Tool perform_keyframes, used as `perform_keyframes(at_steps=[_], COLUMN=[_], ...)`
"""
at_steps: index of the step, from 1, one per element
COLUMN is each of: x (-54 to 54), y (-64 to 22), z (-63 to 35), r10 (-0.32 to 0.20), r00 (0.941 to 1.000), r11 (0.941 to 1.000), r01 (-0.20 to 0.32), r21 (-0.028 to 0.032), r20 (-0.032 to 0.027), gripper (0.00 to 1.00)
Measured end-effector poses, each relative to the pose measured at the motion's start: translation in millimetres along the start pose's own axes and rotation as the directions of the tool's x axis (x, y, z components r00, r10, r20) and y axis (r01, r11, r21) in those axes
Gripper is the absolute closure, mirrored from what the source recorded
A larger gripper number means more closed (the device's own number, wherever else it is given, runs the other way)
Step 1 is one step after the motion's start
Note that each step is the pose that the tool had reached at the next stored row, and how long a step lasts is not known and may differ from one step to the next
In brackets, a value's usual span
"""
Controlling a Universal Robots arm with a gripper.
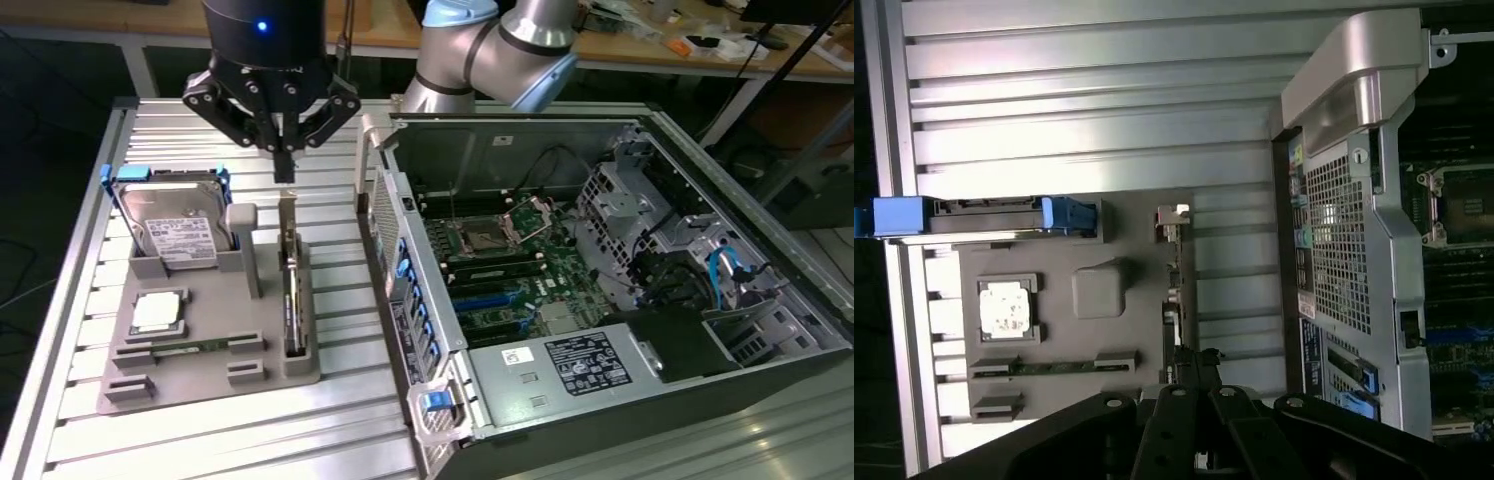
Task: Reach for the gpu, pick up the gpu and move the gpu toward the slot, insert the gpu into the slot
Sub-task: 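Reach for the gpu, then pick up the gpu and move the gpu toward the slot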
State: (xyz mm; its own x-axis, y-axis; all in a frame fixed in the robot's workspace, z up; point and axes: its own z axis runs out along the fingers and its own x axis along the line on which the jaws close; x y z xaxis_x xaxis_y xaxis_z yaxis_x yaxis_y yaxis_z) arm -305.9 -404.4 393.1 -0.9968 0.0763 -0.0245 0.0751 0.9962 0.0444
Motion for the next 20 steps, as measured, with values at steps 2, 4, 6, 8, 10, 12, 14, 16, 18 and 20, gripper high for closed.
perform_keyframes(at_steps=[2,4,6,8,10,12,14,16,18,20], x=[5.9,11.3,16.3,20.5,20.5,20.6,20.6,20.6,20.6,20.6], y=[-0.8,-1.5,-2.2,-2.7,-2.7,-2.7,-2.7,-2.7,-2.7,-2.7], z=[-0.2,-0.4,-0.5,-0.6,-0.6,-0.6,-0.6,-0.6,-0.6,-0.6], r10=[0.000,0.000,0.000,0.000,0.000,0.000,0.000,0.000,0.000,0.000], r00=[1.0000,1.0000,1.0000,1.0000,1.0000,1.0000,1.0000,1.0000,1.0000,1.0000], r11=[1.0000,1.0000,1.0000,1.0000,1.0000,1.0000,1.0000,1.0000,1.0000,1.0000], r01=[0.000,0.000,0.000,0.000,0.000,0.000,0.000,0.000,0.000,0.000], r21=[0.0000,0.0001,0.0000,0.0000,0.0000,0.0001,0.0000,0.0000,0.0000,0.0000], r20=[0.0000,-0.0001,0.0000,0.0000,0.0000,-0.0001,0.0000,0.0000,0.0000,0.0000], gripper=[0.89,0.89,0.89,0.89,0.89,0.89,0.89,0.89,0.89,0.89])
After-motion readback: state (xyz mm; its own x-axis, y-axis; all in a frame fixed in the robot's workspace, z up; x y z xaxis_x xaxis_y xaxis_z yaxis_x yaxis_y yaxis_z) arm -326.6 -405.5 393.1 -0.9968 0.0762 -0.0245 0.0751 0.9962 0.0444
